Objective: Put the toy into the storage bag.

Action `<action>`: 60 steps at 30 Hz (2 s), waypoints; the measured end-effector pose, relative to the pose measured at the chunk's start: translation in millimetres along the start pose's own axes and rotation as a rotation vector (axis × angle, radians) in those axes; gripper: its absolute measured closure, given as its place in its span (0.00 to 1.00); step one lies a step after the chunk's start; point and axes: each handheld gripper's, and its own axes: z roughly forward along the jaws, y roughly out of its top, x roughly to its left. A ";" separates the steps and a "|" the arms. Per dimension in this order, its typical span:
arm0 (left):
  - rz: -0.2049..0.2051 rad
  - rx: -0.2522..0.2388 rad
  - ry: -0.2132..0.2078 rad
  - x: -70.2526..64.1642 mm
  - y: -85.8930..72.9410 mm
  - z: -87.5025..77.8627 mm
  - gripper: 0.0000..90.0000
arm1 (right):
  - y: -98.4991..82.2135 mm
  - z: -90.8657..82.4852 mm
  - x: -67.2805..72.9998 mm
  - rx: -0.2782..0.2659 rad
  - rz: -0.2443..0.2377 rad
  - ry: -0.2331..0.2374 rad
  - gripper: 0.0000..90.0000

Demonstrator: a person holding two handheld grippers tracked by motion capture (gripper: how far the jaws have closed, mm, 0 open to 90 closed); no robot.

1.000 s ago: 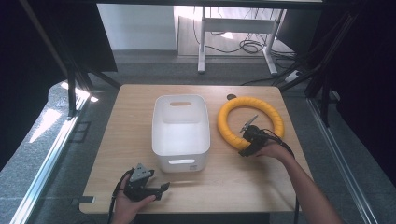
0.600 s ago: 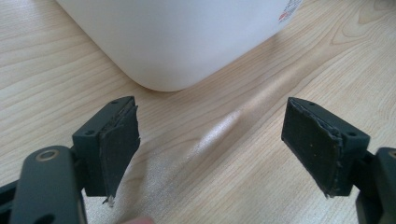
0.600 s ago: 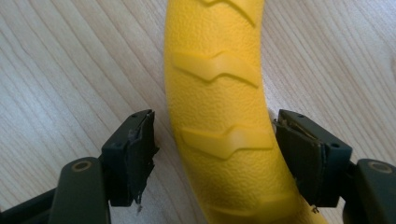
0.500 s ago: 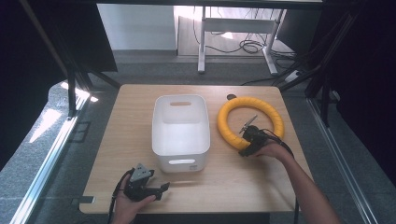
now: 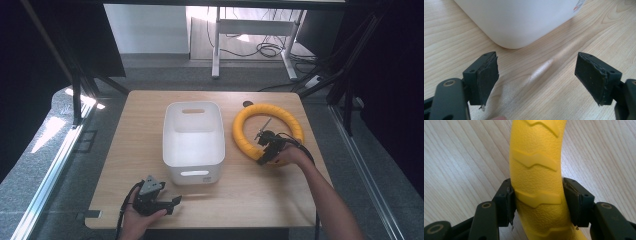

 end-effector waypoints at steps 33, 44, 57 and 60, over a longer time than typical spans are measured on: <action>0.007 0.013 -0.003 -0.6 -0.5 2.7 0.21 | -8.7 -88.9 -10.3 -0.535 0.121 0.230 0.57; 0.006 0.012 -0.003 -1.0 -0.3 2.7 0.21 | -16.3 -107.0 -10.6 -0.644 0.144 0.280 0.58; 0.006 0.014 -0.002 -1.2 -0.1 2.8 0.21 | -21.8 -125.9 -1.6 -0.754 0.121 0.286 0.58; 0.007 0.014 -0.001 -1.1 -0.2 2.6 0.21 | -24.0 -128.0 0.9 -0.772 0.119 0.292 0.58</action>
